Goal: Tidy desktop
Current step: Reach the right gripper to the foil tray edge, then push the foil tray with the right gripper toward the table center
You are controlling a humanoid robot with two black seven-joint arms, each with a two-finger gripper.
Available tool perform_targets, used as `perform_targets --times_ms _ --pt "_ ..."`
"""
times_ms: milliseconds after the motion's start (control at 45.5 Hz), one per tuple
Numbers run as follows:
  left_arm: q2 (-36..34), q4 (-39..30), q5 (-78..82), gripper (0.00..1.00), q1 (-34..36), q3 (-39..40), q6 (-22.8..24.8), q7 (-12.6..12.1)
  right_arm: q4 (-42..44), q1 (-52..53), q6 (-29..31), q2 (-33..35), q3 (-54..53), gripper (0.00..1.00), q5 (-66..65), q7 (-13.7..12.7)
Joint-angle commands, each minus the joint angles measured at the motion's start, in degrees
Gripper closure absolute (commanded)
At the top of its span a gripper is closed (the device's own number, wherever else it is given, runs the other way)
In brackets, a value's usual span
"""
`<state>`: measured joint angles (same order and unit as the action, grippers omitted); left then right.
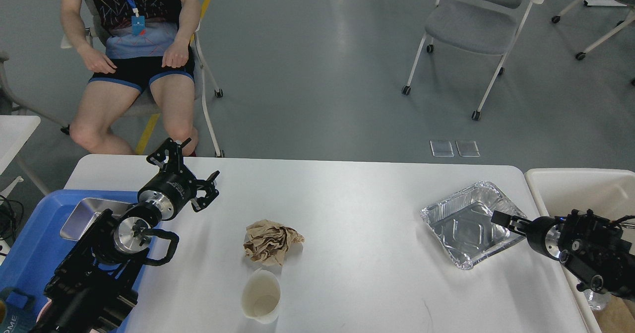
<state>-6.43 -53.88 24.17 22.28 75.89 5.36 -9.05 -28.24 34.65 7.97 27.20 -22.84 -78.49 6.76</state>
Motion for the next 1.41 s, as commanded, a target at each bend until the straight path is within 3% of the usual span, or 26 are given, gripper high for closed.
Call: perform_targets --times_ms 0,44,110,132,659,1385 --pt "0.02 0.00 0.00 0.03 -0.04 -0.04 0.00 0.00 -0.06 0.06 0.38 -0.04 3.41 0.68 0.26 0.27" --pt "0.02 0.00 0.00 0.03 -0.04 0.05 0.00 0.00 -0.15 0.06 0.38 -0.04 4.20 0.74 0.26 0.88" --pt "0.02 0.00 0.00 0.03 -0.04 -0.04 0.00 0.00 -0.59 -0.20 0.47 -0.13 4.73 0.99 0.35 2.64" --pt "0.02 0.00 0.00 0.03 -0.04 -0.04 0.09 0.00 -0.50 -0.11 0.56 -0.05 4.73 1.00 0.35 3.08" --pt "-0.16 0.00 0.00 0.03 -0.31 -0.04 0.00 0.00 -7.18 2.61 3.11 0.22 4.55 1.00 0.79 3.70" --pt "-0.16 0.09 0.00 0.03 -0.31 -0.04 0.00 0.00 -9.91 3.40 4.51 -0.92 4.47 1.00 0.97 3.61"
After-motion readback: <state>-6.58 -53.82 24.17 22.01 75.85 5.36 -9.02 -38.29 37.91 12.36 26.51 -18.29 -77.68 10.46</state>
